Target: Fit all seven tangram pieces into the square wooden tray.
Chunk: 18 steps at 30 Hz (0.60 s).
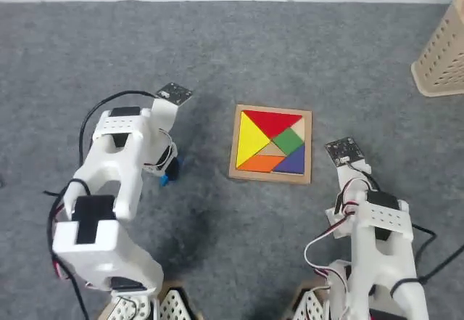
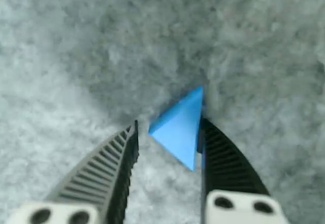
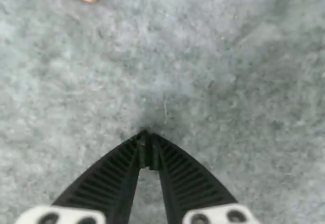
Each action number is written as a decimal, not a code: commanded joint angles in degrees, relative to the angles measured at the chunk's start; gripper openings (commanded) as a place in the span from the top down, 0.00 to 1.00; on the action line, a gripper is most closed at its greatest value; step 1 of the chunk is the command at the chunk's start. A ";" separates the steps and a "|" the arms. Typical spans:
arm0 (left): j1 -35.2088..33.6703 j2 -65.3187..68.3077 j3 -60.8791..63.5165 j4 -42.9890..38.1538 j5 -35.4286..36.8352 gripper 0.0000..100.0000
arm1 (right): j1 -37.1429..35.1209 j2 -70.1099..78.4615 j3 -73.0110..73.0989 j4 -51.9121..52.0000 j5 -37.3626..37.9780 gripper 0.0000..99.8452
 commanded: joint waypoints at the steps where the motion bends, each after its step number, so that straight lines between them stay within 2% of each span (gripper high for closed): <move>1: 0.44 2.81 -3.12 0.18 1.05 0.83 | 0.84 -1.19 0.44 -1.19 0.70 0.99; 4: 0.44 4.57 -5.14 2.46 2.02 0.83 | 0.84 -1.36 0.70 -1.27 0.70 0.99; 10: 0.53 4.57 -5.58 4.75 2.11 0.92 | 0.75 -1.36 0.70 -1.27 0.70 0.99; 18: 0.97 1.76 -9.36 10.90 3.87 0.92 | 0.75 -1.36 0.70 -1.27 0.70 0.99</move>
